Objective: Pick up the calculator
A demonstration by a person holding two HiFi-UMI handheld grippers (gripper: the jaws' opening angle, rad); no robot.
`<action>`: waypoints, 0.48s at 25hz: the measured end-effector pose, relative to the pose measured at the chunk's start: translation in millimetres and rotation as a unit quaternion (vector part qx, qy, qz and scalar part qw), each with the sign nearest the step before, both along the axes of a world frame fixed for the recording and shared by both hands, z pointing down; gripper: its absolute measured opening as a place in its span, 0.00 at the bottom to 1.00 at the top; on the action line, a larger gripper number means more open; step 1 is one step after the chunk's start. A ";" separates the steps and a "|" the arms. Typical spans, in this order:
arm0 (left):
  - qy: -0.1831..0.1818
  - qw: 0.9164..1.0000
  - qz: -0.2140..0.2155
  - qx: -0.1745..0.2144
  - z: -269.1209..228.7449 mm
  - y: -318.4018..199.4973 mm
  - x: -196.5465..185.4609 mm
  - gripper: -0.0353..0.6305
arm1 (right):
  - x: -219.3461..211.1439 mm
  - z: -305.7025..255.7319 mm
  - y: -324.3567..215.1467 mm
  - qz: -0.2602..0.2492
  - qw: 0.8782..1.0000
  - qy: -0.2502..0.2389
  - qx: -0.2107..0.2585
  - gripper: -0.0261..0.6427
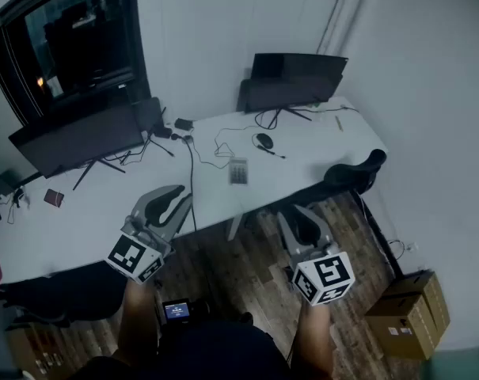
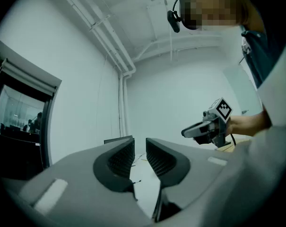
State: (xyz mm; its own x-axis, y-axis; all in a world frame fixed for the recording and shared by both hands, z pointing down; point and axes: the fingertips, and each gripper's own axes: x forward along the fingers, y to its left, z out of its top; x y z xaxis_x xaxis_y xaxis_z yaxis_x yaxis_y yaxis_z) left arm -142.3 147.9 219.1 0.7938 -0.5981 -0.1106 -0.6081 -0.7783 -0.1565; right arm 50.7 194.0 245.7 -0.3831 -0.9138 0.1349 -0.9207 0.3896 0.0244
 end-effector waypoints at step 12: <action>-0.001 1.000 0.011 -0.009 8.1 -11.3 -4.5 0.16 | -4.7 7.3 -8.6 0.012 1.000 0.008 -0.012 0.18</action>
